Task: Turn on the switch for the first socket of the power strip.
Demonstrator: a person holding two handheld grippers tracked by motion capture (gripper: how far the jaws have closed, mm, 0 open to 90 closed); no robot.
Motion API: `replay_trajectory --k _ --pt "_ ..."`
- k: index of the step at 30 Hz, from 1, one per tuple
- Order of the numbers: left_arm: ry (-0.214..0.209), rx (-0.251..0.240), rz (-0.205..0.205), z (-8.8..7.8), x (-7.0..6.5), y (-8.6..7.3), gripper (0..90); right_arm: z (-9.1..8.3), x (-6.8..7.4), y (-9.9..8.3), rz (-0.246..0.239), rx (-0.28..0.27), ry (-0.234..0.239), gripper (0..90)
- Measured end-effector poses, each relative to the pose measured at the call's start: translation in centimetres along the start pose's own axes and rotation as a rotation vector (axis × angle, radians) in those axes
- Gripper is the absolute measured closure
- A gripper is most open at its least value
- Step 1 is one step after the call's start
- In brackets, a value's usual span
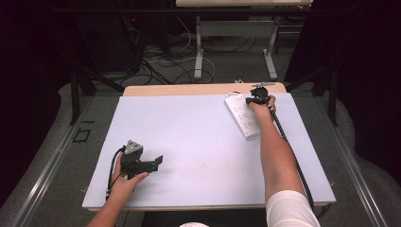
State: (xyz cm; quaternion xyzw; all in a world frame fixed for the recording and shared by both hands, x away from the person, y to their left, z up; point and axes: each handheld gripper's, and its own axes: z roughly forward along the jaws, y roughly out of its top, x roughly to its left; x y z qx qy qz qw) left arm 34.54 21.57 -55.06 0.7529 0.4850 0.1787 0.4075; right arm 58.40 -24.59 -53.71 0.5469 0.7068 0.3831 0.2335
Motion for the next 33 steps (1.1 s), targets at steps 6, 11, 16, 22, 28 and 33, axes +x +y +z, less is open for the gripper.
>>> replay_trajectory --k 6,11,16,22,28,33 --pt "-0.002 -0.001 0.000 0.00 0.01 0.00 8.6 0.25 -0.05 -0.18 0.043 0.006 0.006 90.0" --pt "-0.001 -0.001 0.000 -0.03 0.01 0.03 8.6 0.26 -0.06 -0.18 0.075 0.008 0.013 90.0" --pt "-0.002 0.000 0.013 0.00 0.03 0.07 8.8 0.28 0.06 -0.23 0.064 0.007 0.003 90.0" --pt "-0.005 0.001 0.005 0.02 -0.05 0.06 8.9 0.38 0.38 -0.36 0.066 0.000 -0.020 90.0" --pt "-0.003 0.009 0.014 -0.12 0.05 0.10 8.9 0.53 0.38 -0.53 0.088 0.003 -0.023 90.0" --pt "-0.004 0.008 0.006 -0.16 0.02 0.07 8.9 0.50 0.44 -0.54 0.069 0.000 -0.020 88.2"
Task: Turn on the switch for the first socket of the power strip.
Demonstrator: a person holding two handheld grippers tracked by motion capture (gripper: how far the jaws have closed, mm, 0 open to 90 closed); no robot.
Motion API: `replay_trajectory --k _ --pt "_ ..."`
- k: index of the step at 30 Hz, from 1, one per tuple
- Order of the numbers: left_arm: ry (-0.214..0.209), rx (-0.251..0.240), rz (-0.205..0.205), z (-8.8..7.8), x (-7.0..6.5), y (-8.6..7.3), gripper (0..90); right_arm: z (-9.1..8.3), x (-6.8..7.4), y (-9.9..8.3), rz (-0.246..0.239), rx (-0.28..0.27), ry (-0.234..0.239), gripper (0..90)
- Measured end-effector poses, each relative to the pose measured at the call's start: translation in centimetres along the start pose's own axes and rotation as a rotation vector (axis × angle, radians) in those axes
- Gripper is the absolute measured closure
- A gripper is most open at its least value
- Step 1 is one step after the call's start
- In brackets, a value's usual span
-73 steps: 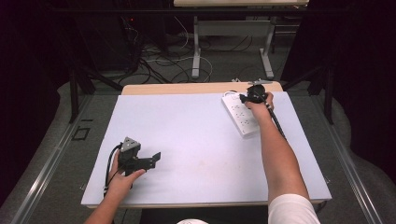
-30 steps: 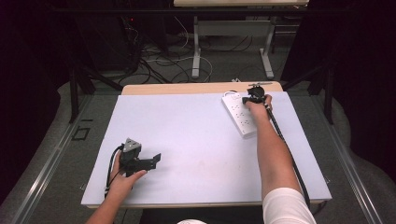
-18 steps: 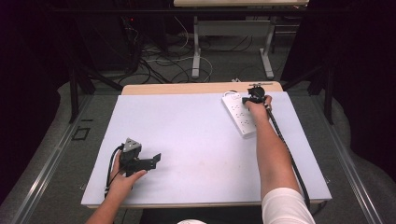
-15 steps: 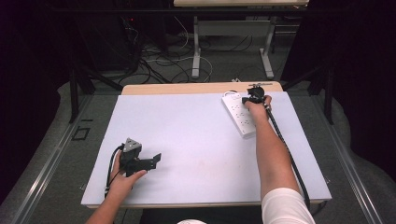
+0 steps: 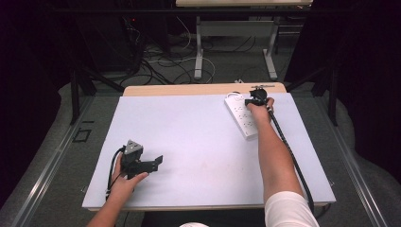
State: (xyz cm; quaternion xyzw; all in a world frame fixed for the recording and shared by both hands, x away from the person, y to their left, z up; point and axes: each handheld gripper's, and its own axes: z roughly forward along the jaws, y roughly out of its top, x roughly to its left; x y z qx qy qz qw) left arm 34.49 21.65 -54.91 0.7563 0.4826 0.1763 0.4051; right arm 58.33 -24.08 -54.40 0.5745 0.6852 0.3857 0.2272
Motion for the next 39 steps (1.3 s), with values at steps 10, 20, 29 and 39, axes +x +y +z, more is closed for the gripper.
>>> replay_trajectory --k 10,20,29,39 --pt "-0.002 -0.012 0.020 0.2 -0.3 0.1 9.0 -1.0 0.7 0.5 -0.015 -0.038 0.019 86.8" --pt "-0.007 -0.017 0.015 0.2 -0.4 0.3 9.1 -2.4 0.8 1.2 -0.028 -0.048 0.022 82.9" --pt "-0.009 -0.014 0.025 0.3 -0.5 0.4 9.2 -3.4 1.5 1.5 -0.051 -0.048 0.058 78.8" --pt "-0.019 -0.002 0.041 0.3 -0.6 0.5 9.3 -4.7 2.7 1.8 -0.095 -0.060 0.093 71.7"
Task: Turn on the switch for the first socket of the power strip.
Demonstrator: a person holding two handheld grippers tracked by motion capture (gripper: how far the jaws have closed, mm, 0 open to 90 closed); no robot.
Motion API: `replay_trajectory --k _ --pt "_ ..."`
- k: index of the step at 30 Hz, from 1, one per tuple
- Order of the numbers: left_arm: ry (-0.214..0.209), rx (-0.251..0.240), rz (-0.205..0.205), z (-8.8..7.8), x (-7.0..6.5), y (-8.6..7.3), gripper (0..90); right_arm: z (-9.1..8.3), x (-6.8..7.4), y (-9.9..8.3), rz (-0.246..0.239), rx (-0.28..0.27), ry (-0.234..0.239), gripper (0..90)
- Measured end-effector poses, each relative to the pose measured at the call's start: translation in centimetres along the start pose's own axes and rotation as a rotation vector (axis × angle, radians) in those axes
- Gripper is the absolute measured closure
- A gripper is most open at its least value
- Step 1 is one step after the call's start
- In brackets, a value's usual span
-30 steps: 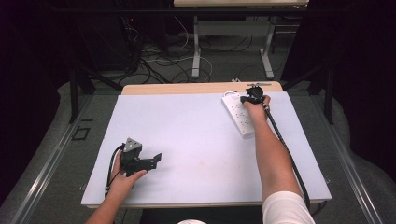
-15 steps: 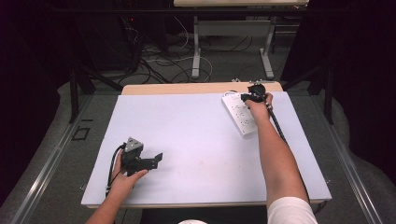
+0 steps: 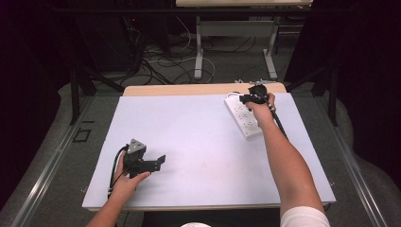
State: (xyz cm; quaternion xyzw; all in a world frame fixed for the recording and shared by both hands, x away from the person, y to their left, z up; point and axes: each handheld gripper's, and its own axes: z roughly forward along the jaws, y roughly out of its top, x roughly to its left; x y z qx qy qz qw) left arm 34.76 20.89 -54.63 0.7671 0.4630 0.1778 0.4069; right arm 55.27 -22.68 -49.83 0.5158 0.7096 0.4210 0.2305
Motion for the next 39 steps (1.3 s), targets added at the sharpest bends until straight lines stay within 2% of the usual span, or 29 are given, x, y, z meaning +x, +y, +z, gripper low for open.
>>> replay_trajectory --k 3,6,10,15,21,26,35,39 --pt "-0.001 0.001 0.000 0.0 0.0 0.0 9.3 -0.3 0.2 0.1 0.015 0.002 0.027 70.3" --pt "-0.002 0.006 0.006 0.0 0.0 0.0 9.4 -0.6 0.3 0.2 0.002 0.007 0.032 68.4" --pt "-0.002 0.004 0.003 0.0 0.0 0.0 9.4 -1.1 0.6 0.2 0.011 0.017 0.042 66.3" --pt "0.002 -0.009 -0.003 0.1 0.0 0.0 9.5 -1.7 0.9 0.4 -0.016 0.020 0.045 63.0" --pt "0.001 -0.002 0.007 0.1 0.0 0.0 9.6 -2.5 1.3 0.5 -0.050 0.054 0.036 53.0" --pt "0.000 -0.003 0.007 0.1 0.0 0.0 9.6 -3.1 1.7 0.5 -0.037 0.082 0.048 46.3" --pt "0.002 0.001 0.004 0.1 0.0 0.0 9.7 -4.3 2.1 0.5 -0.084 0.135 0.047 33.3" --pt "0.001 -0.002 0.005 0.1 0.0 0.0 9.7 -5.0 2.1 0.6 -0.082 0.153 0.057 27.2"
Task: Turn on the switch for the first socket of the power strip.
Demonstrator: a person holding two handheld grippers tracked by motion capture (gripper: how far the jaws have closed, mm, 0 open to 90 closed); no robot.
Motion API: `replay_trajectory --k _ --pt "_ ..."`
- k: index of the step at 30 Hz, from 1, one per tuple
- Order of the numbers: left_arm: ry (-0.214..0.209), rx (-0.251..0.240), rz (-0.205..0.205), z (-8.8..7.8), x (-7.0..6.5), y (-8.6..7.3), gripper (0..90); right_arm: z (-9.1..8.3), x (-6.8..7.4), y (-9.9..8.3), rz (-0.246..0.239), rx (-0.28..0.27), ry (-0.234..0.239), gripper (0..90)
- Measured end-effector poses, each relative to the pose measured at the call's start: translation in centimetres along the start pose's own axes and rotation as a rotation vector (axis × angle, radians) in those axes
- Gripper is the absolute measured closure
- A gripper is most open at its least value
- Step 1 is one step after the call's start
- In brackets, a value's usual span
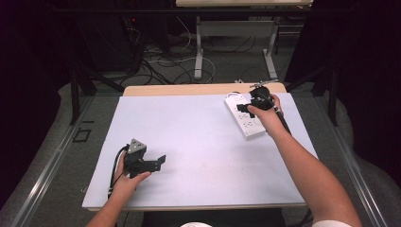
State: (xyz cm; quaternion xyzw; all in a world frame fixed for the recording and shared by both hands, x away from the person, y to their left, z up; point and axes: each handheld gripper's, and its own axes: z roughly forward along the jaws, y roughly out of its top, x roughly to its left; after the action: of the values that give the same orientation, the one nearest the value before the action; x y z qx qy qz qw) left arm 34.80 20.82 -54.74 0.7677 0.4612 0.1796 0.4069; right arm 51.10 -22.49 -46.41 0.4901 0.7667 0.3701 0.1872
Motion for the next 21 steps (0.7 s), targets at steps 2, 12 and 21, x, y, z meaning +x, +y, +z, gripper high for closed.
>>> replay_trajectory --k 2,12,21 --pt "0.000 0.000 0.002 0.0 0.0 0.0 9.7 -0.4 0.1 0.0 0.012 0.013 0.000 22.9" --pt "0.001 0.003 0.000 0.1 -0.1 0.0 9.7 -1.8 0.1 -0.7 -0.002 0.038 -0.038 10.5" --pt "0.003 0.005 -0.002 0.1 0.0 0.0 9.8 -2.7 0.4 -2.6 -0.043 0.040 -0.032 0.0"
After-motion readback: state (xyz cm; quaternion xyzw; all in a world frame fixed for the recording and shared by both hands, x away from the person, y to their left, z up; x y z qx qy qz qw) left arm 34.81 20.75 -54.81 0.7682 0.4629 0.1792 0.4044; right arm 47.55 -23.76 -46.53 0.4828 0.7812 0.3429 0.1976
